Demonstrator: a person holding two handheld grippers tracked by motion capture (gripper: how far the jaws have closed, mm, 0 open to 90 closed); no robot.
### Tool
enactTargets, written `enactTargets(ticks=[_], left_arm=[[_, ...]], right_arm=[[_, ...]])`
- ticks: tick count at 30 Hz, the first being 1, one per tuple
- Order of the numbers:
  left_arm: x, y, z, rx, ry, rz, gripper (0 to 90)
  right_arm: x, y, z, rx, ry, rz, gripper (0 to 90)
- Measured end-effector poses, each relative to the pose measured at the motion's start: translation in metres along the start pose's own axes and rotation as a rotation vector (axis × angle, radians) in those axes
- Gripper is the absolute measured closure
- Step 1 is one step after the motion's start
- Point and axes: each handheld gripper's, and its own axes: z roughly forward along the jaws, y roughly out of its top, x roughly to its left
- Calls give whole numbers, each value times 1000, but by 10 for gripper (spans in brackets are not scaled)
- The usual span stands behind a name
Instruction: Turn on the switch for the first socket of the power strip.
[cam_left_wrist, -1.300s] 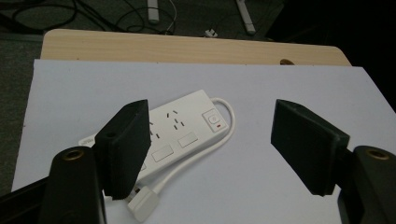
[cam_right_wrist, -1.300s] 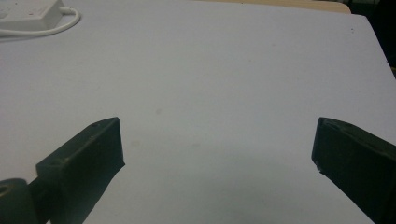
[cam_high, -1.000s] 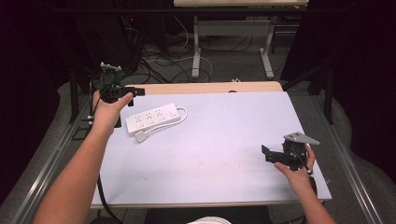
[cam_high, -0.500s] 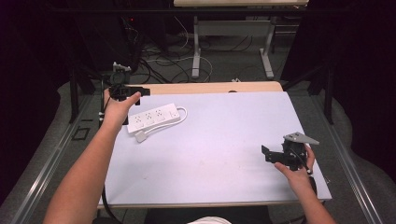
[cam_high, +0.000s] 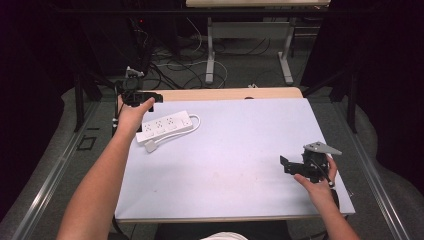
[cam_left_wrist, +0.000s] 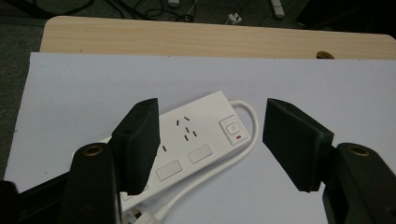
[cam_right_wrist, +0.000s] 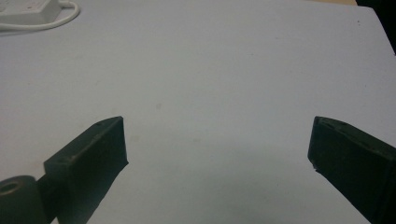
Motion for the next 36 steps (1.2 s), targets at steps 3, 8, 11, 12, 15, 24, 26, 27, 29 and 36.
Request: enactTargets(ticks=[3, 8, 11, 12, 15, 24, 26, 27, 29, 36], left_arm=[[0, 1, 2, 3, 2, -8, 389], [0, 1, 8, 7, 12, -22, 400], [0, 1, 10, 20, 12, -19, 416], [0, 1, 12, 9, 9, -29, 416], [0, 1, 16, 32, -23, -43, 432], [-4, -2, 31, 62, 8, -50, 487], [-5, -3, 33, 77, 11, -48, 500], [-6, -3, 35, 80, 18, -46, 513], [-7, -3, 37, 93, 20, -40, 519], [-9, -5, 47, 104, 31, -70, 573]], right_arm=[[0, 0, 0, 0, 1, 2, 38], [0, 0, 0, 11, 5, 3, 38], [-1, 0, 1, 9, 7, -1, 38], [-1, 0, 1, 9, 7, -1, 38], [-1, 0, 1, 10, 8, 2, 38], [-1, -1, 2, 7, 4, -7, 39], [0, -1, 2, 12, 4, -1, 39], [-1, -1, 2, 12, 3, -6, 39], [-1, -1, 2, 15, 11, -6, 39], [-2, -2, 2, 17, 9, -10, 39]])
